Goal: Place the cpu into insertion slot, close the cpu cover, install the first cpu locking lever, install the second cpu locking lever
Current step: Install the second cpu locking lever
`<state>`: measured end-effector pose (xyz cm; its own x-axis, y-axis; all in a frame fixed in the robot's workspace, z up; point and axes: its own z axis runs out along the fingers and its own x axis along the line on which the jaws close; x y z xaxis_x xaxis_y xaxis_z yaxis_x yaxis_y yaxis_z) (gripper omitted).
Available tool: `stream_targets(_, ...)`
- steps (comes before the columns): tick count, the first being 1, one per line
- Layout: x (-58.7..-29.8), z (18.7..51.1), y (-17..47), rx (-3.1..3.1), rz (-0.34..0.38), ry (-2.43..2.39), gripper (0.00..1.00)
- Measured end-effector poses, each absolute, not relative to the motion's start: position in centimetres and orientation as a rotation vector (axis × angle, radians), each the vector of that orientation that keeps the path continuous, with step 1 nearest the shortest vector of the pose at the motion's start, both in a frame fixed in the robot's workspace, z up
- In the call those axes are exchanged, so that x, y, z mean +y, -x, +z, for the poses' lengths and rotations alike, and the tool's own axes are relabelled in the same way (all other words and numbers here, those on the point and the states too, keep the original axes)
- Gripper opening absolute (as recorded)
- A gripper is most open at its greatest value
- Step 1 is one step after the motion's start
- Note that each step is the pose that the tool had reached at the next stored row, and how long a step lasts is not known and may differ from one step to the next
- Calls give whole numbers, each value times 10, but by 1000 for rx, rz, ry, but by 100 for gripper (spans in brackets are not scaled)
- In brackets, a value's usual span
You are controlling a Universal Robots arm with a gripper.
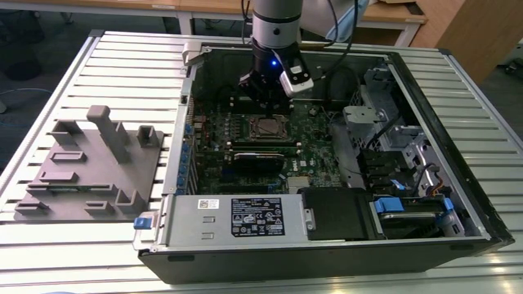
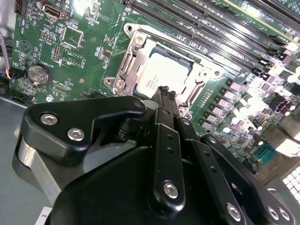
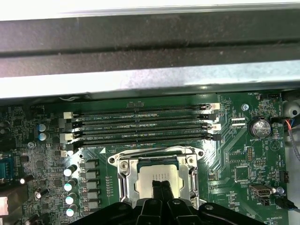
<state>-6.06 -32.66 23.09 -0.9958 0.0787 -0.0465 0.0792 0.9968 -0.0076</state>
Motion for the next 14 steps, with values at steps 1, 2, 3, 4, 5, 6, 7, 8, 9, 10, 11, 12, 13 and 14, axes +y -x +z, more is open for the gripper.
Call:
stream_targets(1, -327, 231, 61, 3093, -15, -122, 10)
stream_targets(2, -327, 232, 61, 3093, -15, -122, 10)
stream_targets(3, -327, 232, 61, 3093, -14, -122, 10)
stream_targets(4, -327, 232, 61, 3093, -15, -122, 10)
stream_targets(5, -327, 233, 61, 3093, -15, -122, 10)
stream_targets(6, -327, 233, 61, 3093, -14, -122, 10)
stream_targets(7, -327, 233, 61, 3093, -14, -122, 10)
stream_targets(8, -327, 233, 61, 3093, -14, -122, 10)
stream_targets(9, -327, 233, 61, 3093, -14, -122, 10)
stream_targets(10, -327, 233, 61, 3093, -14, -122, 10)
stream_targets(11, -327, 233, 61, 3093, -14, -122, 10)
stream_targets(12, -327, 234, 61, 3093, -14, -122, 10)
stream_targets(13, -327, 234, 61, 3093, -14, -122, 10)
stream_targets(14, -327, 234, 61, 3093, -14, -122, 10)
